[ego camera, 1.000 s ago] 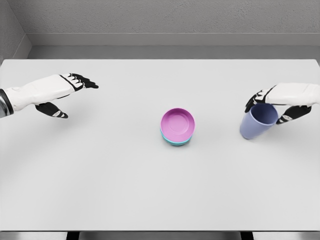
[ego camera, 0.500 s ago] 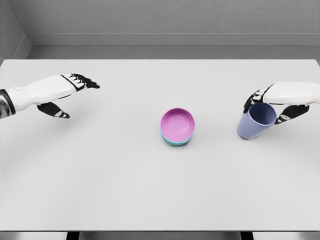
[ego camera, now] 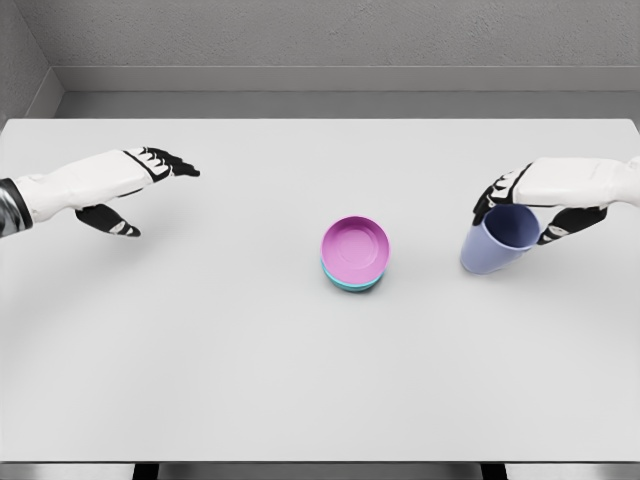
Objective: Stacking bowl and cup with both arms
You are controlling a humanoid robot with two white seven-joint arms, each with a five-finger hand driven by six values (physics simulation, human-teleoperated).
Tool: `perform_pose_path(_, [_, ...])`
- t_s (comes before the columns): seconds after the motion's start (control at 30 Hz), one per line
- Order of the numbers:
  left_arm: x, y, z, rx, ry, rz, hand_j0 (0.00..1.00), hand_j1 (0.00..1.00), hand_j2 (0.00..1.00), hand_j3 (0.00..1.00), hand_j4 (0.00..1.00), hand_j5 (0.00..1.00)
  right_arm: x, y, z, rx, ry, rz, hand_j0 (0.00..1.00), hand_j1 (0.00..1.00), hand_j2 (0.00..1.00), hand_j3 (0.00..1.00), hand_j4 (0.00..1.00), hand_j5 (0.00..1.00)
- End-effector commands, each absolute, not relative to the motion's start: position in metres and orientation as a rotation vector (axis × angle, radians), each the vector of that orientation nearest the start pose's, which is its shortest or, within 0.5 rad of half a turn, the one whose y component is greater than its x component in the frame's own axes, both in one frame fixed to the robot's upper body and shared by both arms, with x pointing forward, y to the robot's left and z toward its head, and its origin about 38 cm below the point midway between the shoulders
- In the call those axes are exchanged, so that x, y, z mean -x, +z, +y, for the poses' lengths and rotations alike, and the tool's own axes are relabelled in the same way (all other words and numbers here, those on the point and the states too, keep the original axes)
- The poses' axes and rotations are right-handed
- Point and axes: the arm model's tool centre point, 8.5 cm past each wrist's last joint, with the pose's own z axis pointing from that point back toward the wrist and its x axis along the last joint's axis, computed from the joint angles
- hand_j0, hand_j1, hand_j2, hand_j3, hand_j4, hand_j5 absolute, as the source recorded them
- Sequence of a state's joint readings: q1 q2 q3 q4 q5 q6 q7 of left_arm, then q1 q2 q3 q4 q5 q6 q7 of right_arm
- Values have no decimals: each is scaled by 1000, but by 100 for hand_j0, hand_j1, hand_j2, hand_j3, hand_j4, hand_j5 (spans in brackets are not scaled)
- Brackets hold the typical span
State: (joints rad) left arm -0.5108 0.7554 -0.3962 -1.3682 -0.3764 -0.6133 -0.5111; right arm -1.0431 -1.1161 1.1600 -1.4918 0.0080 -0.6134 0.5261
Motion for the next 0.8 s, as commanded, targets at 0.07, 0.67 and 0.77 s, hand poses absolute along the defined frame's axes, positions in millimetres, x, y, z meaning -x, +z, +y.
perform_pose_path(0.07, [-437,204,336,-418,-1854,-1494,100,100,100,100,100,100,-413,270,-335,208,2155,-1303,67,67,67,67,67,67])
perform_pose_path(0.67, [-437,204,335,-414,-1850,-1499,100,100,100,100,100,100,-405,292,-307,205,2232,-1383,67,67,67,67,67,67])
perform_pose_path(0.77, [-437,204,335,-412,-1850,-1498,100,100,100,100,100,100,-403,304,-301,218,2257,-1409,67,67,67,67,67,67])
